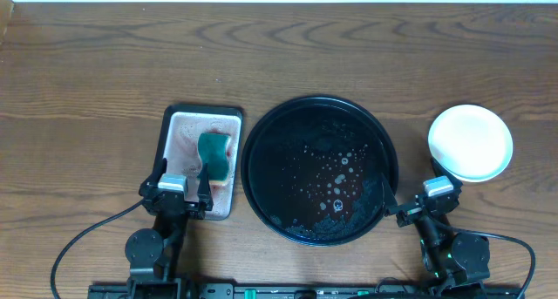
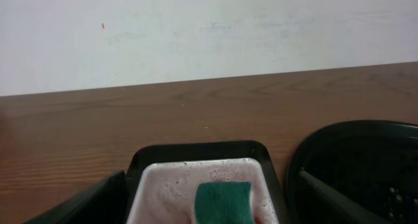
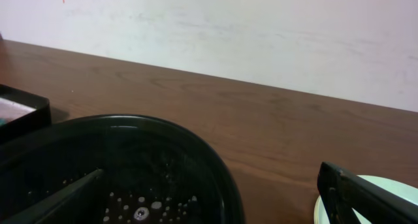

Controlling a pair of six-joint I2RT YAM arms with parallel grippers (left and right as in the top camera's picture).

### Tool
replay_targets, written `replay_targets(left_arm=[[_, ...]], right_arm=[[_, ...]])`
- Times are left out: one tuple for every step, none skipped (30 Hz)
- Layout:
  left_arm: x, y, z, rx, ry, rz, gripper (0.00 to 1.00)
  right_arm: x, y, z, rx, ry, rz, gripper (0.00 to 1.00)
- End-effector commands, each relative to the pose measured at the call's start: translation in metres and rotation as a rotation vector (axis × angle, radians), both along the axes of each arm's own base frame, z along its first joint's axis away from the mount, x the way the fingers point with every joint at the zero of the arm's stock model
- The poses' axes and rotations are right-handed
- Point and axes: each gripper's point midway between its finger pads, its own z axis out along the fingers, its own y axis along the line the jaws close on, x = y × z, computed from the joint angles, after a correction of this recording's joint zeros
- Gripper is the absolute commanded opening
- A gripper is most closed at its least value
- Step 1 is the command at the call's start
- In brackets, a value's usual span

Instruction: Clean dirty plates on tray and stack at the side

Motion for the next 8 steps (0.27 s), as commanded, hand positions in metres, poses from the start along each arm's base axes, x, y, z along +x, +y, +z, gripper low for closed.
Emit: replay_targets(left_arm=[[-0.0014, -0.0008, -0.0136, 0.018, 0.045, -0.009, 0.81], [-0.0014, -0.0008, -0.0136, 0.018, 0.045, -0.009, 0.81], [-0.0014, -0.0008, -0.0136, 0.018, 0.045, -0.009, 0.80], [-0.0014, -0.0008, -0.0136, 0.018, 0.045, -0.009, 0.81], [-0.0014, -0.0008, -0.0136, 0.018, 0.045, -0.009, 0.80], [-0.0014, -0.0008, -0.0136, 0.018, 0.045, -0.009, 0.80], [-0.0014, -0.0008, -0.0136, 0.018, 0.045, -0.009, 0.81], [-0.0014, -0.0008, -0.0136, 0.018, 0.045, -0.009, 0.81]], right_arm=[[-0.0002, 0.0001, -0.0006, -0.012, -0.003, 0.004, 0.99], [-0.0002, 0.0001, -0.0006, -0.012, -0.003, 0.004, 0.99], [-0.0002, 0.0001, -0.0006, -0.012, -0.003, 0.004, 0.99], [-0.0002, 0.0001, -0.0006, -0.012, -0.003, 0.004, 0.99], [-0.0002, 0.0001, -0.0007, -0.012, -0.002, 0.004, 0.99], [-0.0002, 0.0001, -0.0006, -0.012, -0.003, 0.004, 0.99], [-0.0002, 0.0001, -0.0006, -0.012, -0.003, 0.004, 0.99], [-0.0002, 0.0001, -0.0006, -0.012, -0.003, 0.004, 0.99]])
